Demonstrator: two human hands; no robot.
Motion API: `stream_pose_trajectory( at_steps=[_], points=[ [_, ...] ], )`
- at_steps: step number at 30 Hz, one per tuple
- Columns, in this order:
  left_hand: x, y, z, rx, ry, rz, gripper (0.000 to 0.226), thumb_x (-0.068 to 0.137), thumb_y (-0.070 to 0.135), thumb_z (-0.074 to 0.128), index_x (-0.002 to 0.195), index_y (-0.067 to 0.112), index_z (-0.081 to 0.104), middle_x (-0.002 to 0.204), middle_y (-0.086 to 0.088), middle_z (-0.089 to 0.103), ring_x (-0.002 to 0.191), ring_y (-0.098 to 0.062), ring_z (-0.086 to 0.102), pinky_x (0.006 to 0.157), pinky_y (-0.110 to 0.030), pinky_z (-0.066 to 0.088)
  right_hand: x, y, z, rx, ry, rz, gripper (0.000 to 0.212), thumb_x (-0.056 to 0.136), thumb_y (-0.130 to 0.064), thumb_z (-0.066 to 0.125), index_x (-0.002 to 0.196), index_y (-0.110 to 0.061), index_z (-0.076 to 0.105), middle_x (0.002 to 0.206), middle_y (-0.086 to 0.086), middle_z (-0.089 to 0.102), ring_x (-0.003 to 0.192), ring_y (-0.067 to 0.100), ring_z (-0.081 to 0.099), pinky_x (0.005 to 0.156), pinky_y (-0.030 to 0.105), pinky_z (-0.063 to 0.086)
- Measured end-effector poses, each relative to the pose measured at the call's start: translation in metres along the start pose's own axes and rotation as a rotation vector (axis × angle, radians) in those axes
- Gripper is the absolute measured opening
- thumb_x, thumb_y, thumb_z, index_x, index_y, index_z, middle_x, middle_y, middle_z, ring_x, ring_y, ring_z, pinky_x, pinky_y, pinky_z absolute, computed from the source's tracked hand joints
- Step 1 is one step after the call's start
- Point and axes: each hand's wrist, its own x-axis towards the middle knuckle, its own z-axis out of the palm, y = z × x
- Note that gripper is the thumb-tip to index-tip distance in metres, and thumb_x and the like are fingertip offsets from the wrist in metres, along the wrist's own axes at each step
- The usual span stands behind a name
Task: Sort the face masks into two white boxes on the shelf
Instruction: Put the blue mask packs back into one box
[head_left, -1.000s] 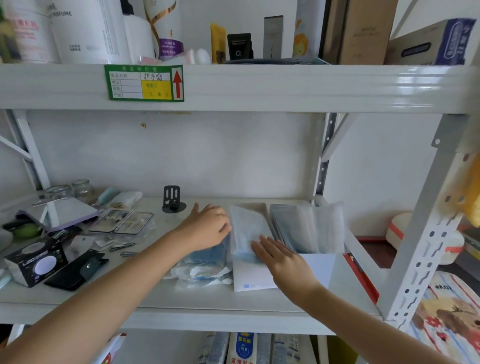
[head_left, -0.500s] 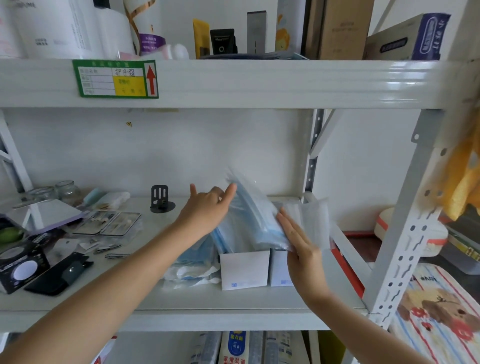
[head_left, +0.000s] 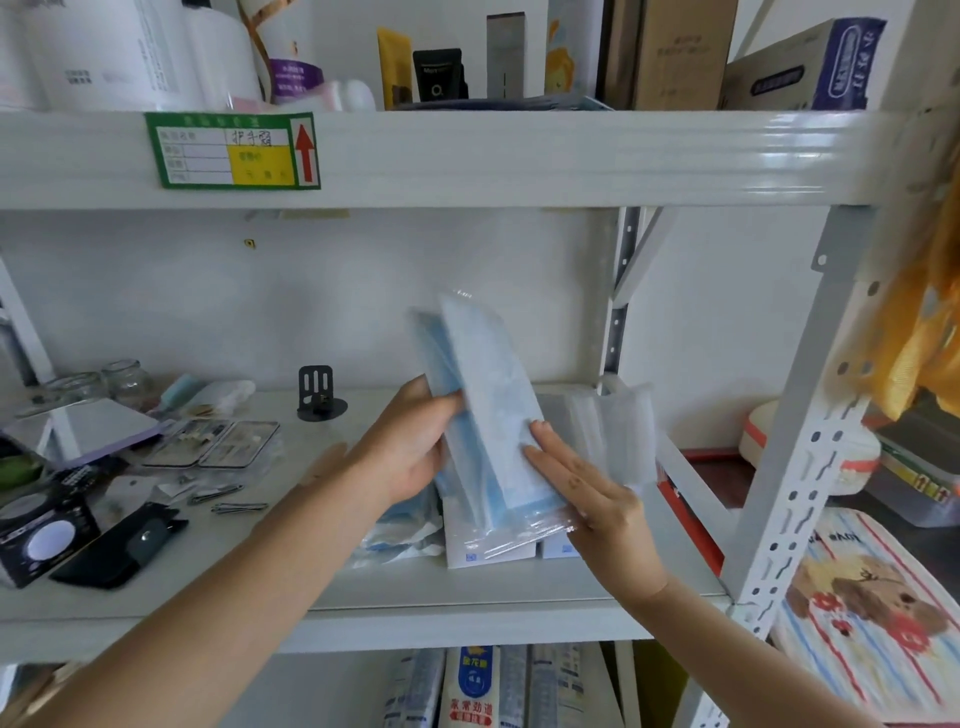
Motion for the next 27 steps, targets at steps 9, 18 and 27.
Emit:
stream_pose_trajectory(
  at_steps=[9,18,27],
  points=[
    [-0.004,-0.002,-0.005,0.093,0.1,0.138,0.017,0.091,-0.001,0.055,0.091,0.015,0.063,0.085,-0.002,0.071,0.076,-0.017,0.067,0.075,-0.029,0.054,0.025,-0.043,0.0,-0.034,-0.177,0.274,0.091,0.07,-0.082,0.038,0.138,-0.023,0.031,0.138,-0.007,0.04,0.121,-0.008,0.04,0.089,0.016,0.044],
    [0.001,0.004,-0.015,0.17,0.046,0.203,0.02,0.092,0.005,0.056,0.099,0.023,0.059,0.1,0.007,0.068,0.093,-0.003,0.068,0.086,-0.015,0.049,0.047,-0.041,-0.001,0.607,0.238,1.002,0.028,0.101,-0.01,0.037,0.098,-0.021,0.063,0.085,0.011,0.066,0.074,0.028,0.062,0.073,0.046,0.053],
    [0.014,0.007,-0.024,-0.015,0.13,0.144,0.015,0.093,0.005,0.054,0.097,0.017,0.062,0.087,0.008,0.069,0.076,-0.002,0.066,0.067,-0.014,0.052,0.061,-0.024,-0.008,1.105,0.547,1.112,0.009,0.094,-0.005,0.049,0.087,-0.001,0.053,0.062,0.007,0.05,0.041,0.008,0.055,0.046,0.017,0.055]
  ],
)
